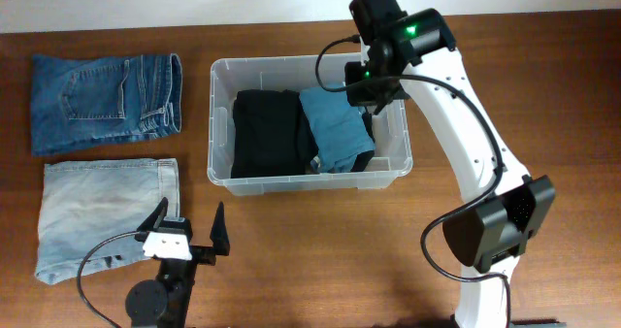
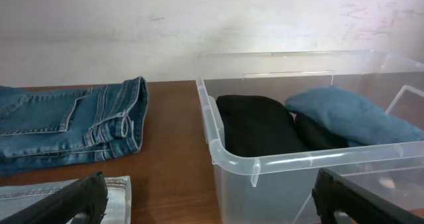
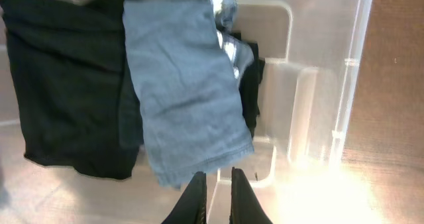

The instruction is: Pack container

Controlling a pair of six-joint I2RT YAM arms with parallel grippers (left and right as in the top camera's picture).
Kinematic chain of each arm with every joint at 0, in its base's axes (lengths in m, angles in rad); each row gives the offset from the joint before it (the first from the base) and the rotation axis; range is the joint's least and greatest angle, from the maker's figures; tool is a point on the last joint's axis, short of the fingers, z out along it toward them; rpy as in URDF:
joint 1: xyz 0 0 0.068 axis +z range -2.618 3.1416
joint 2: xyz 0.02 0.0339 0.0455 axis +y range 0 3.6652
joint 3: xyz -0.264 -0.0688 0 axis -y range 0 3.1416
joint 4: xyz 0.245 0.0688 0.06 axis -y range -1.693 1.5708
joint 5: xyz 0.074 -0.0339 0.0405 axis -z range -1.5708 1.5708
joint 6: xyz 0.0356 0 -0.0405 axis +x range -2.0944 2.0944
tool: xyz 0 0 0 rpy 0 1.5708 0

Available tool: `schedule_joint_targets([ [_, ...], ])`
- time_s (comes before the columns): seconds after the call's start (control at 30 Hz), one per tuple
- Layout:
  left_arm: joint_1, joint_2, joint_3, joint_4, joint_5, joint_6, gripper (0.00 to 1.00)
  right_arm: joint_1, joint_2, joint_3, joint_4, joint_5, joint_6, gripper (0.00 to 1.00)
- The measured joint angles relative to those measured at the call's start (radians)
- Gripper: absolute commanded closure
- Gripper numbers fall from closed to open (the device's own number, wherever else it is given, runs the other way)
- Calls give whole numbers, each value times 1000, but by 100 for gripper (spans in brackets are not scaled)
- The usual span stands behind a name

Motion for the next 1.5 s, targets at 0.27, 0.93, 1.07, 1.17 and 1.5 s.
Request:
schedule_joint_targets([
  [0.27, 0, 0, 0, 0, 0, 0, 1, 5, 45, -220, 148, -23, 1, 92],
  [0.93, 0, 0, 0, 0, 0, 0, 1, 5, 58, -456, 306, -148, 13, 96],
  [1.07, 0, 0, 0, 0, 0, 0, 1, 5, 56, -414, 330, -158, 24, 89],
  [1.17, 0, 0, 0, 0, 0, 0, 1, 5, 50, -351, 391, -165, 28, 87],
  [1.5, 0, 0, 0, 0, 0, 0, 0, 5, 36, -319, 484, -158, 27, 87],
])
